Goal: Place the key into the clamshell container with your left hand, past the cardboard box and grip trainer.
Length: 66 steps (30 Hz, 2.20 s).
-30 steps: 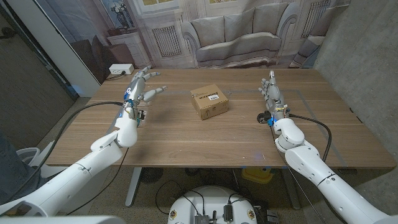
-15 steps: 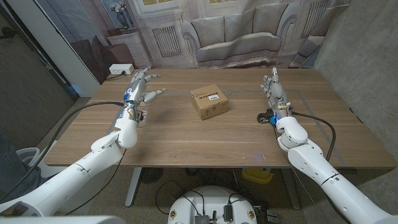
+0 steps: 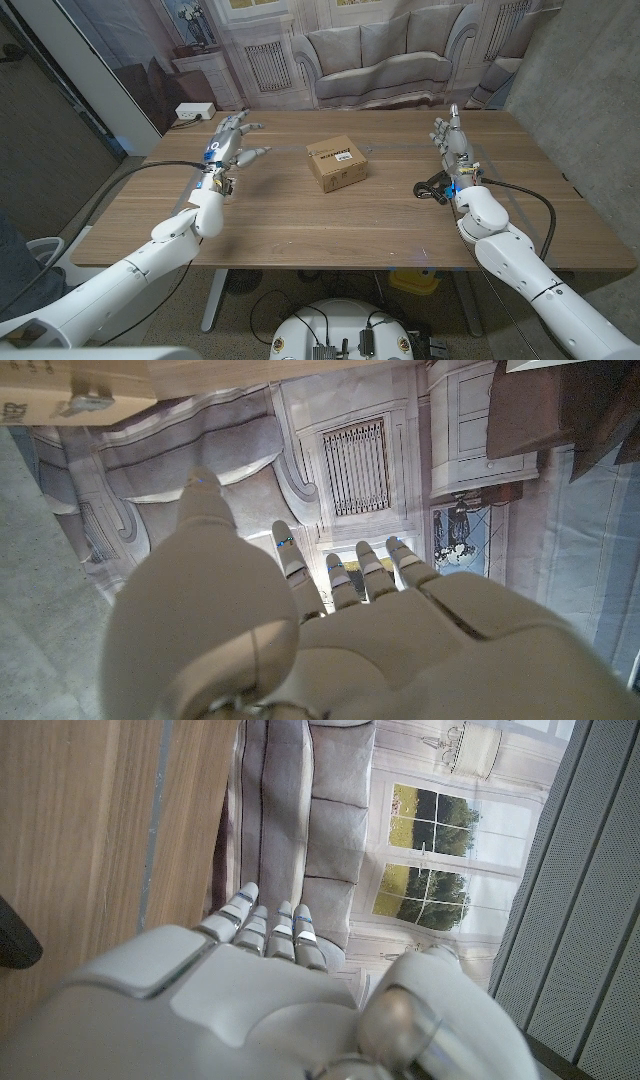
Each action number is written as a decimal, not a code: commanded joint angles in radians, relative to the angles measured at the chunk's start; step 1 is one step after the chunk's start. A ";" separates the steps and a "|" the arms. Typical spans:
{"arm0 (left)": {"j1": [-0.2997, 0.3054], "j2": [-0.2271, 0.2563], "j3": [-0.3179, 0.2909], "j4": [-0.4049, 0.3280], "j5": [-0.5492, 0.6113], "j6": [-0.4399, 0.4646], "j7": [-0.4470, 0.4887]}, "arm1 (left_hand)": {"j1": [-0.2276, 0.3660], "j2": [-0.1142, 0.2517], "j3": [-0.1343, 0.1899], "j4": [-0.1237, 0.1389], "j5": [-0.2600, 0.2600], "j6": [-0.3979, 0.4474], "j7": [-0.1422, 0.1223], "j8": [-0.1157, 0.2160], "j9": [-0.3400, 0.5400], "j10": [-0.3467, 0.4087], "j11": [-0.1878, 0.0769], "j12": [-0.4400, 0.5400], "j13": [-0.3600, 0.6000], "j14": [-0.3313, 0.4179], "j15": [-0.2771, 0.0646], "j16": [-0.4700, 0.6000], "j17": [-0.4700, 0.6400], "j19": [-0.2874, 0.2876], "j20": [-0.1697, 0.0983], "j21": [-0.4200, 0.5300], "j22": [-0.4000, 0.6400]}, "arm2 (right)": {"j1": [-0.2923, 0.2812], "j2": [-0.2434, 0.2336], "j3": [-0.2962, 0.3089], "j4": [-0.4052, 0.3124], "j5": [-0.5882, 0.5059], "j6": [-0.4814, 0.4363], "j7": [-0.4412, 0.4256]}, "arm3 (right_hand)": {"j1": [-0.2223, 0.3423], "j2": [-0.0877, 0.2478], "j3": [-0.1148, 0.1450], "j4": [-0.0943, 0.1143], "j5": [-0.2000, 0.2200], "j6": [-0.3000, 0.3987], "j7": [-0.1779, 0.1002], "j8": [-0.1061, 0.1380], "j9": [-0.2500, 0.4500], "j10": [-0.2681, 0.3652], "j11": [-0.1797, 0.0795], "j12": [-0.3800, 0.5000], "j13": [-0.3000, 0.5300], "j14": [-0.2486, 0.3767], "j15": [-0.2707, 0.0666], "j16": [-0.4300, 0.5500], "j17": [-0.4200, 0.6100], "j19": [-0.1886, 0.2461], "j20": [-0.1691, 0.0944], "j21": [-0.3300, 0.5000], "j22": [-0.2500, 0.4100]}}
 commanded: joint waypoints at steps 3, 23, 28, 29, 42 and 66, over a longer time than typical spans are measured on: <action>-0.060 0.023 0.068 0.027 0.059 0.030 -0.054 | 0.009 -0.002 -0.003 0.004 -0.004 0.015 -0.001 -0.006 0.006 -0.001 -0.019 0.004 0.005 -0.007 -0.084 0.003 0.002 -0.004 0.004 0.002 0.003 | -0.036 -0.022 0.038 -0.047 0.008 -0.036 -0.031 | -0.003 -0.001 -0.005 0.002 0.002 0.009 -0.004 0.005 0.003 0.007 0.002 0.003 0.005 0.008 0.001 0.006 0.006 0.009 -0.004 -0.002 0.006; -0.058 0.072 0.079 -0.015 0.099 0.027 -0.084 | 0.011 -0.006 -0.010 0.009 -0.006 0.024 -0.001 -0.015 0.006 -0.003 -0.020 0.006 0.005 -0.010 -0.088 0.006 0.002 0.001 0.012 0.005 0.004 | -0.055 -0.032 0.060 -0.075 0.010 -0.070 -0.051 | -0.005 0.000 -0.008 0.001 0.003 0.010 -0.004 0.004 0.004 0.009 0.004 0.003 0.005 0.010 0.002 0.006 0.006 0.011 -0.003 -0.009 0.006; -0.055 0.081 0.081 -0.027 0.112 0.022 -0.089 | 0.013 -0.007 -0.012 0.010 -0.006 0.026 -0.001 -0.017 0.006 -0.002 -0.022 0.007 0.005 -0.011 -0.088 0.007 0.002 0.001 0.013 0.006 0.004 | -0.053 -0.034 0.060 -0.076 0.013 -0.077 -0.049 | -0.005 0.000 -0.009 0.001 0.003 0.010 -0.005 0.004 0.004 0.007 0.003 0.002 0.005 0.011 0.002 0.006 0.006 0.012 -0.003 -0.010 0.006; -0.055 0.083 0.083 -0.030 0.118 0.023 -0.093 | 0.013 -0.007 -0.012 0.010 -0.006 0.027 -0.001 -0.017 0.006 -0.001 -0.023 0.007 0.005 -0.011 -0.089 0.007 0.002 0.000 0.012 0.005 0.004 | -0.053 -0.034 0.061 -0.077 0.014 -0.079 -0.050 | -0.005 0.000 -0.009 0.001 0.003 0.010 -0.005 0.004 0.004 0.007 0.003 0.002 0.005 0.011 0.003 0.006 0.006 0.012 -0.003 -0.010 0.006; -0.062 0.095 0.101 -0.056 0.183 0.031 -0.117 | 0.019 -0.010 -0.016 0.012 -0.006 0.035 -0.001 -0.023 0.006 0.004 -0.027 0.010 0.004 -0.009 -0.091 0.009 0.002 0.001 0.013 0.006 0.005 | -0.065 -0.042 0.073 -0.095 0.014 -0.091 -0.060 | -0.006 0.001 -0.010 0.000 0.004 0.010 -0.004 0.004 0.004 0.009 0.003 0.002 0.005 0.010 0.003 0.005 0.005 0.014 -0.002 -0.014 0.006; -0.123 0.069 0.152 -0.045 0.321 0.077 -0.132 | 0.044 -0.001 -0.012 0.009 -0.006 0.047 -0.002 -0.030 0.007 0.008 -0.030 0.011 0.004 -0.006 -0.094 0.010 0.002 0.004 0.014 0.008 0.005 | -0.116 -0.055 0.107 -0.147 0.023 -0.111 -0.076 | -0.006 0.003 -0.013 -0.001 0.004 0.012 -0.004 0.004 0.004 0.007 0.003 0.002 0.006 0.010 0.002 0.005 0.005 0.016 -0.002 -0.020 0.006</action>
